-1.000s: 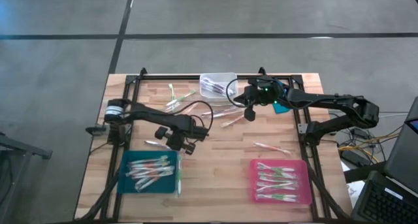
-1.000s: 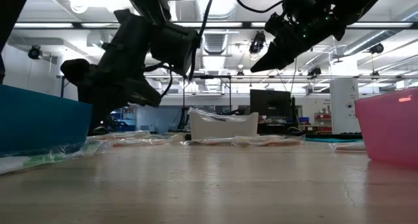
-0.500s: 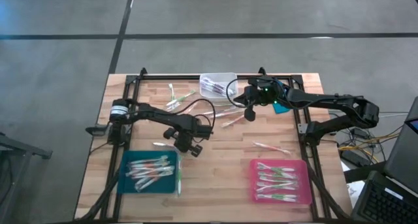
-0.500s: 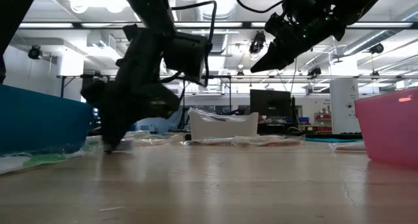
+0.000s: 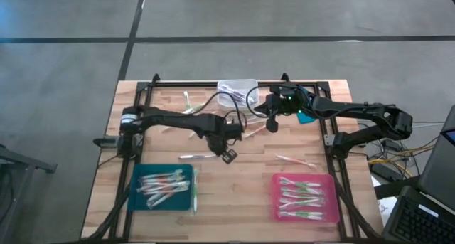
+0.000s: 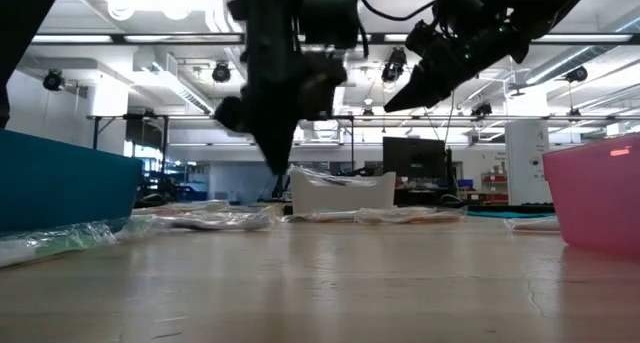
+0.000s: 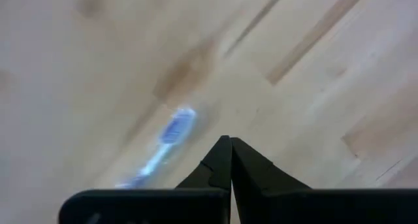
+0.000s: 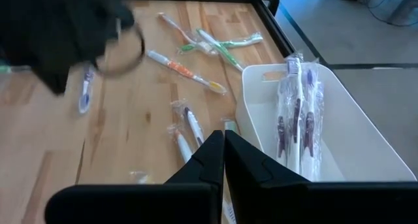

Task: Pick & Place Toothbrushes
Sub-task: Adjust the blue bin

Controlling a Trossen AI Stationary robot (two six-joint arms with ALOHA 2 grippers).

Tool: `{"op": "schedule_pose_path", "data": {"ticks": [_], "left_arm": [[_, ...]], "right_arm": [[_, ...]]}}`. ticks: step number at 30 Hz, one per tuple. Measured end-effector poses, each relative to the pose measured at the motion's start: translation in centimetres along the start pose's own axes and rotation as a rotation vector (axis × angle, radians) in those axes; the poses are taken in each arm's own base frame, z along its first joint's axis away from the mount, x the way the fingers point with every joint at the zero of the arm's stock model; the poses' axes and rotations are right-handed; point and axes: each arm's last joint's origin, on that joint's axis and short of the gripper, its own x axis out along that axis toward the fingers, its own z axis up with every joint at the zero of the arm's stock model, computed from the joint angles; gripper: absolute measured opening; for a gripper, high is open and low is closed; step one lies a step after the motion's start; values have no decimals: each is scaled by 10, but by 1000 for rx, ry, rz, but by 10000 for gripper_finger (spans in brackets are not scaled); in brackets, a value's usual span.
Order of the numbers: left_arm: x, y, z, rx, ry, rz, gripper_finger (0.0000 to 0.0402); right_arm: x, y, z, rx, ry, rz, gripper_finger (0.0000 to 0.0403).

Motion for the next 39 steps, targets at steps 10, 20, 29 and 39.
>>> {"op": "schedule_pose_path", "data": {"ticks": [10, 20, 29, 39], "left_arm": [[-78, 3, -10, 75, -215, 253, 7], [-86, -10, -39, 217, -135, 226, 2], [-60, -50, -73, 559, 12, 124, 1], [-49, -87, -125, 980, 75, 1, 1]], "right_arm": [[0, 0, -1, -8, 2, 2, 8], [0, 0, -1, -9, -2, 3, 8], [0, 0, 0, -11, -10, 1, 8], [0, 0, 0, -11, -12, 0, 8]]}}
